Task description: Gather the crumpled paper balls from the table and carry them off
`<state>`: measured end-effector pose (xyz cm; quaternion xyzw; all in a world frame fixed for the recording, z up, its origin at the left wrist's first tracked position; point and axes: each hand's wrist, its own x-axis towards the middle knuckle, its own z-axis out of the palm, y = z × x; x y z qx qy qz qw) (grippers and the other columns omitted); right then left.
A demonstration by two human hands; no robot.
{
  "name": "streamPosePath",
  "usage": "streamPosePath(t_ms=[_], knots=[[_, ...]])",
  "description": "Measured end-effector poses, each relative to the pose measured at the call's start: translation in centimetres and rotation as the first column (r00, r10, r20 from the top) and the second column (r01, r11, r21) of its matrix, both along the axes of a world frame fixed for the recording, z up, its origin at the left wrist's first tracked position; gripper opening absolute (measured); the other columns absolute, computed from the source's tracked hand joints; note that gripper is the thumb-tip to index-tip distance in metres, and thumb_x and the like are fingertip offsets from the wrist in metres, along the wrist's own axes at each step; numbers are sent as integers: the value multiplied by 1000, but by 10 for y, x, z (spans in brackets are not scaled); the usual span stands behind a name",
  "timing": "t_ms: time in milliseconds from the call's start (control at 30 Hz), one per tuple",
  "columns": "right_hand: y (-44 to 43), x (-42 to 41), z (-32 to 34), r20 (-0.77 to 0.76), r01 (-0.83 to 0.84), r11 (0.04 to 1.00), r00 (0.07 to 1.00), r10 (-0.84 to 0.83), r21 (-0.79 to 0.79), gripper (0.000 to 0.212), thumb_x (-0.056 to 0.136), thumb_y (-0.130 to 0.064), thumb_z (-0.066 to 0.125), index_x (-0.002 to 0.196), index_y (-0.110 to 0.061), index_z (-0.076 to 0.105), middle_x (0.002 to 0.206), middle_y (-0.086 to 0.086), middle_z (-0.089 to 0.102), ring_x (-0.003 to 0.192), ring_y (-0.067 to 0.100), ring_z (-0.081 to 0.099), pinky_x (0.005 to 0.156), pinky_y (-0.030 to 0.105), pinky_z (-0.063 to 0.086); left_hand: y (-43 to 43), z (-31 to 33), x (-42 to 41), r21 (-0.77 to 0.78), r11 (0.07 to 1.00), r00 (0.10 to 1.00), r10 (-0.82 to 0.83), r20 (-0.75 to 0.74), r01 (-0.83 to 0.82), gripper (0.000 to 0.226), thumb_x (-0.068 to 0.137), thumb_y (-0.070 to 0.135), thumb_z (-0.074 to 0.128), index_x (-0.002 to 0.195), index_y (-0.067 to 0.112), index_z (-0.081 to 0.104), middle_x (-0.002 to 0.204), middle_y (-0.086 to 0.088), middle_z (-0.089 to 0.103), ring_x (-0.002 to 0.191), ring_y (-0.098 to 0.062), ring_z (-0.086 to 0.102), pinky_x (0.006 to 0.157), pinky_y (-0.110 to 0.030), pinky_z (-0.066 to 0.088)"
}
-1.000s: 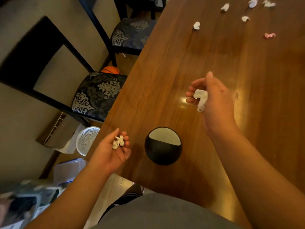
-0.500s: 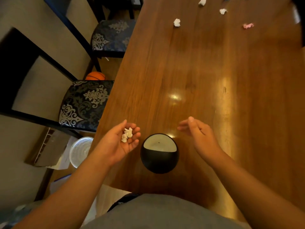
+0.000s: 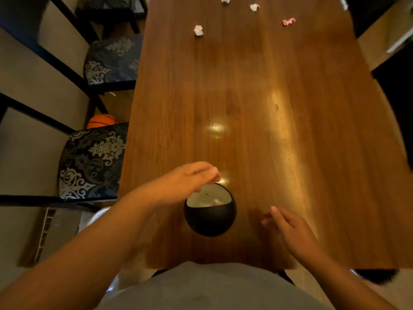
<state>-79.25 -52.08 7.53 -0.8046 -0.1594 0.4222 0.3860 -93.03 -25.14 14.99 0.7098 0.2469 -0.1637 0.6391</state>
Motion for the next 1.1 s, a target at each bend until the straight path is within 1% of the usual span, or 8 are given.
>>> streamPosePath(t_ms=[167,267,367,467,667,867,1033,1100], knots=[[-6,-7,1,-10,105,994,994,-106,-23,27,99,-31,42,94,-23,67,85,1,74,80,9,68,66,20,49,4,14,-8,43,985,982,163,100,-168,34,98,41,39,112,21,63,111,7,71,103,-5,66,89,-29,55],[-18,-26,-1,-49,188,981,981,-190,-51,23,98,-32,46,92,-24,68,84,3,74,81,15,69,66,22,50,4,21,-28,45,968,961,240,137,-248,26,99,28,42,104,16,65,102,0,73,96,-15,69,84,-36,56],[-39,-55,-12,-67,259,960,961,-267,-110,24,97,-31,50,91,-20,70,82,6,74,81,21,70,70,32,54,-3,17,-63,11,993,990,113,87,-115,23,99,24,45,99,17,67,100,-3,73,93,-18,69,80,-37,54],[-60,-92,-27,-73,327,930,937,-343,-170,26,96,-31,52,87,-17,72,78,7,75,79,23,70,75,41,55,-16,11,-88,-94,993,997,-73,16,74,20,93,37,50,99,33,69,106,4,72,97,-13,68,78,-29,55],[-96,-154,-50,-111,440,858,870,-480,-264,25,96,-27,54,83,-13,71,82,13,73,77,25,68,67,34,51,-80,-37,-77,-177,895,889,-435,-145,409,17,90,47,51,94,38,65,96,14,72,88,-2,67,74,-23,53],[-158,-192,-56,-95,612,724,739,-667,-317,24,95,-20,54,79,-9,67,79,11,70,69,23,65,62,31,50,-161,-119,-75,-42,885,842,-455,-291,464,19,81,48,59,69,34,64,73,4,69,74,-14,67,64,-29,50],[-244,-229,-70,-108,736,577,580,-807,-355,29,95,-21,55,92,6,65,85,25,68,71,29,64,63,34,49,-205,-168,-91,52,678,618,-632,-468,733,25,77,48,52,59,33,59,64,3,66,71,-21,66,71,-36,52],[-281,-248,-77,-124,759,522,518,-846,-388,30,96,-23,56,92,5,65,82,23,68,72,30,63,64,36,48,-228,-172,-90,63,676,602,-606,-520,734,23,82,39,53,64,27,60,70,0,66,72,-21,63,76,-40,54]])
